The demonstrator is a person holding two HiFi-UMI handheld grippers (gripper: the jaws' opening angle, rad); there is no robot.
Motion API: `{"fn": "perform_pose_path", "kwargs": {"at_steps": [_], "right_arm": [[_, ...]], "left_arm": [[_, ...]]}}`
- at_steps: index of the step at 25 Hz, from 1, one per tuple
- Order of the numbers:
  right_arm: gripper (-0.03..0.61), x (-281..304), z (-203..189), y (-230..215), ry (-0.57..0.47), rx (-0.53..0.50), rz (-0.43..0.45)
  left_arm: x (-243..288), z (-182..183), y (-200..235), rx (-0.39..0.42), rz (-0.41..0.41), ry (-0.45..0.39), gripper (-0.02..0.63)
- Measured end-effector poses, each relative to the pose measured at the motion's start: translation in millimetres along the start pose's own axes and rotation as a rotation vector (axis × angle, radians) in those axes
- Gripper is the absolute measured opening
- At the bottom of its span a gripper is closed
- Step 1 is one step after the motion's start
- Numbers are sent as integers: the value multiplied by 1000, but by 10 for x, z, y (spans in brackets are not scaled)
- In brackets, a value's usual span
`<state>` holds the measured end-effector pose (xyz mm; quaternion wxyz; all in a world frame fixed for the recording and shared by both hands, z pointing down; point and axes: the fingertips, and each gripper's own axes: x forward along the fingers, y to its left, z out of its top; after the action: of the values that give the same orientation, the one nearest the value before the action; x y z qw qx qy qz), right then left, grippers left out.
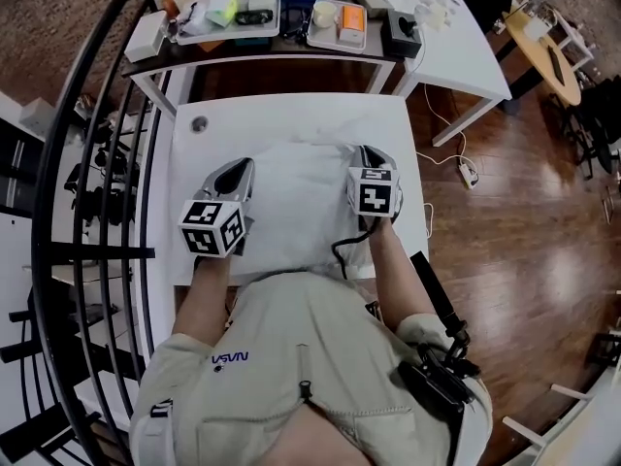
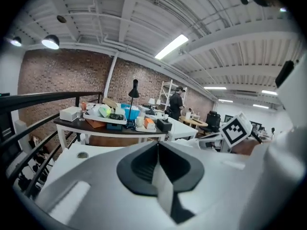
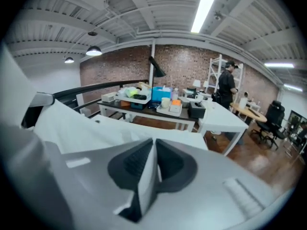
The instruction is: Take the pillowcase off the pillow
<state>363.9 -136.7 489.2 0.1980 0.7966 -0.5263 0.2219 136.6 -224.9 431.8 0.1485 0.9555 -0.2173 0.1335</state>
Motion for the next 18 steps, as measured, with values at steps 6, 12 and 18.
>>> {"fn": "perform_pose_path", "kwargs": {"at_steps": [6, 12, 18], "right_arm": [[17, 36, -197, -398, 20, 99, -103], [19, 272, -545, -353, 88, 75, -72], [111, 217, -460, -147, 38, 46, 26]], "left_arm": [[-131, -233, 257, -155, 27, -37, 9], [232, -696, 303, -97, 13, 62, 9], [356, -690, 124, 36, -2, 94, 41]]}}
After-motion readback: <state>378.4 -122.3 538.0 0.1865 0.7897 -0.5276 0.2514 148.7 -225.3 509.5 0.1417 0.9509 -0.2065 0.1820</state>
